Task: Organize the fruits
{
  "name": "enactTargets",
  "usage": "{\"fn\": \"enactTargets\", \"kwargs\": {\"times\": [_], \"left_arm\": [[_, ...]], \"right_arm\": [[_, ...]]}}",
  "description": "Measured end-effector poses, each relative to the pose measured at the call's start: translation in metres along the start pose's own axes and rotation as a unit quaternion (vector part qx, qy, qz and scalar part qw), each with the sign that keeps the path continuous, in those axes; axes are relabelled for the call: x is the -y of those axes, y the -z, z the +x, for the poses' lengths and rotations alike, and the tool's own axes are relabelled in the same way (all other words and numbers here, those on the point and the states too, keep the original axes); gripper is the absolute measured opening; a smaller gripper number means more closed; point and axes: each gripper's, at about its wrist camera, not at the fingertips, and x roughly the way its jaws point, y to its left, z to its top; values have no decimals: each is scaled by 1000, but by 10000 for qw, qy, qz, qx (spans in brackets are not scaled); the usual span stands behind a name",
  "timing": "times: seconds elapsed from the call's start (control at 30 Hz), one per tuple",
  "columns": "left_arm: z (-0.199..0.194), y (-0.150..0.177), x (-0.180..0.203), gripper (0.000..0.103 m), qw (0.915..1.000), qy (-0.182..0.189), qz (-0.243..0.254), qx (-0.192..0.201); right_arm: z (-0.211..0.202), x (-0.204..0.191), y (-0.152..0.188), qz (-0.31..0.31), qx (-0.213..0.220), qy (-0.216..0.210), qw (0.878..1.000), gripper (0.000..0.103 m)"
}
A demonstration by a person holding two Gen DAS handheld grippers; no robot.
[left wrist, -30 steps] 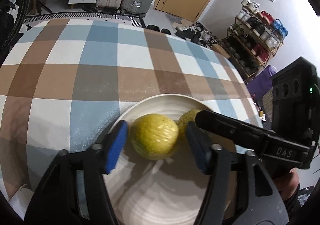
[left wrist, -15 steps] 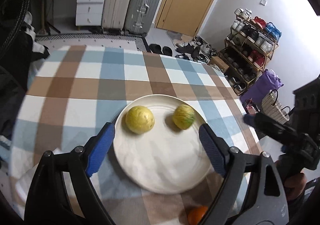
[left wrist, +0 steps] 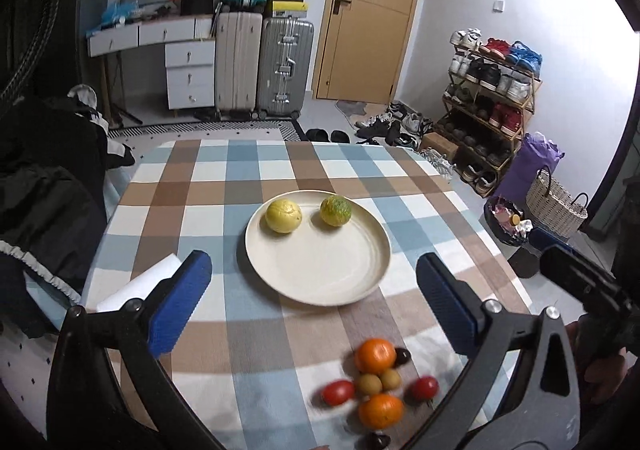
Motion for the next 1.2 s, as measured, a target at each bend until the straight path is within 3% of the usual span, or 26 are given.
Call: {"fn": "enactTargets", "kwargs": {"times": [0.23,0.47,0.87,1.13,1.2], "left_arm": [[-42,47,24,102,9998,110,175,-53],[-46,95,25,102,9985,380,168,-361],[-4,161,20,102,9912,725,281,-1075],[12,181,28,102,9864,827,473,-1340],[13,181,30,96,9855,910,516,-1333]], "right_arm": [[-33,-23,39,-329,89,188,9992,103],[-42,-26,77,-400,-55,463,9981,103],[-40,-22,122,-321,-458,559,9969,103],[-29,-18,139,-277,-653,639,9954,103],[-27,-17,141,-293,-700,668,9949,103]]}}
